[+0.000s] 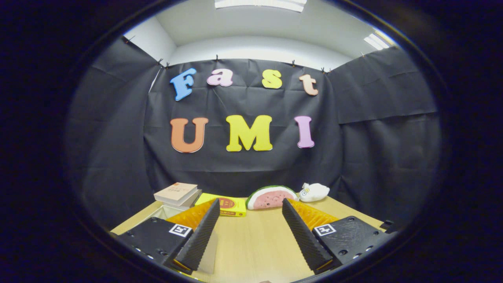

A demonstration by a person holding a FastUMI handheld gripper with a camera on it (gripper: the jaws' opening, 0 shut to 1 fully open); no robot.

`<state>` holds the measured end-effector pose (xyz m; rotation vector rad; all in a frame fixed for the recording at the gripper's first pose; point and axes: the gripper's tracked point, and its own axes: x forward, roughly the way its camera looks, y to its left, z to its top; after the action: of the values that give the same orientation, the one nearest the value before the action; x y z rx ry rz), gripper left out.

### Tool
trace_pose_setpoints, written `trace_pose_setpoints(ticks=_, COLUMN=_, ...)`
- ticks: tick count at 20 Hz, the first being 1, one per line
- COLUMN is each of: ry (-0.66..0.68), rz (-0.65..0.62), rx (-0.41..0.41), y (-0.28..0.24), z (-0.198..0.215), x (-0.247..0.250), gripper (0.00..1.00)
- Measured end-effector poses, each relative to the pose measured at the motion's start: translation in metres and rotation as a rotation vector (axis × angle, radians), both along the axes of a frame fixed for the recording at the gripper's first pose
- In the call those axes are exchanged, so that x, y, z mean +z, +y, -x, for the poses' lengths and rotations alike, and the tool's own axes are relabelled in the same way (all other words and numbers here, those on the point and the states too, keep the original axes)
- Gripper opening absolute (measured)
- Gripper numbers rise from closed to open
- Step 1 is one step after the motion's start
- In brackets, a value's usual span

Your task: Open the storage box then place both shoes into the box .Put the left shoe in first, then the right shoe, with the right side of both shoes facing outward in a uniform manner.

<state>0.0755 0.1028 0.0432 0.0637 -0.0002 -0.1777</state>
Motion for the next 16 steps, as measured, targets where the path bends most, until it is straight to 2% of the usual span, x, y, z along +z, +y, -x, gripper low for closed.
trace_pose_setpoints(ticks=7, ry=-0.066, rz=0.086, rx=-0.03, y=-0.02, z=0.021, x=-0.004, gripper=0.97)
trace_pose_setpoints(ticks=11, ry=-0.182, rz=0.039, rx=-0.03, y=-0.03, z=0.039, x=0.004, gripper=0.95)
trace_pose_setpoints(ticks=16, ry=-0.179, rz=0.033, rx=-0.007, y=-0.037, z=0.048, x=0.001, gripper=0.95)
